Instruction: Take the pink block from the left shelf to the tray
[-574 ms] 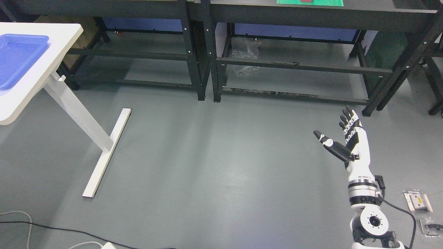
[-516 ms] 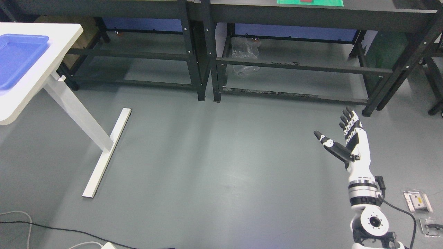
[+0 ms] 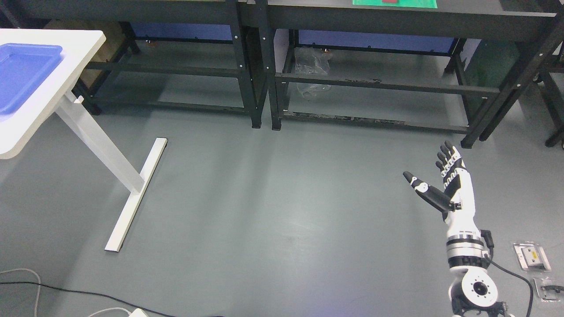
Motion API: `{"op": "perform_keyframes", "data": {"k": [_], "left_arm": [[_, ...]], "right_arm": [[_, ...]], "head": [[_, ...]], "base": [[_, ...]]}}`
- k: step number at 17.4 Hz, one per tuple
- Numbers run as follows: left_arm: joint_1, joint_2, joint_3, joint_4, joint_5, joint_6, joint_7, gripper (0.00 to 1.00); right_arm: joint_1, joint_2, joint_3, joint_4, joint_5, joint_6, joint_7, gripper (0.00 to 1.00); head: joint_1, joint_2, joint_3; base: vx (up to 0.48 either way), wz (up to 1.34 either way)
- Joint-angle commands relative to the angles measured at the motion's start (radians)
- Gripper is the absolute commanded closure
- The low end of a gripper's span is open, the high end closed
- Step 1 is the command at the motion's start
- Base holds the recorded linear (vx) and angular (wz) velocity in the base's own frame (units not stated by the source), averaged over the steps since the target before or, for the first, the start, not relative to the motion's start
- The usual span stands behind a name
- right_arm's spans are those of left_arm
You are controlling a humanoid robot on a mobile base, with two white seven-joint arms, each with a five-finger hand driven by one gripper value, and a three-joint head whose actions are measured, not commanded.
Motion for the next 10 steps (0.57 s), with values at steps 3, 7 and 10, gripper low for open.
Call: {"op": "perform_keyframes", "data": {"k": [3,7,10], "left_arm": [[0.009,0.017,0.0,0.0,-0.002,-0.001,0.001,0.0],[0.009,0.017,0.0,0.0,-0.002,-0.001,0.001,0.0],[0.009,0.017,0.0,0.0,-0.002,-0.001,0.001,0.0]], "right_arm": [[-0.007,-0.017,-0.006,0.017,-0.014,-0.001,0.006,0.0],[-0.024,-0.017,-0.007,0.013,0.366,-0.045,-0.014,0.01],[-0.041,-0.017,-0.003,-0.008,0.896,-0.044,-0.088,0.01]], "head": [[0.0,0.0,0.0],[0.0,0.0,0.0],[0.0,0.0,0.0]], "base": [[0.0,0.0],[0.0,0.0],[0.0,0.0]]}}
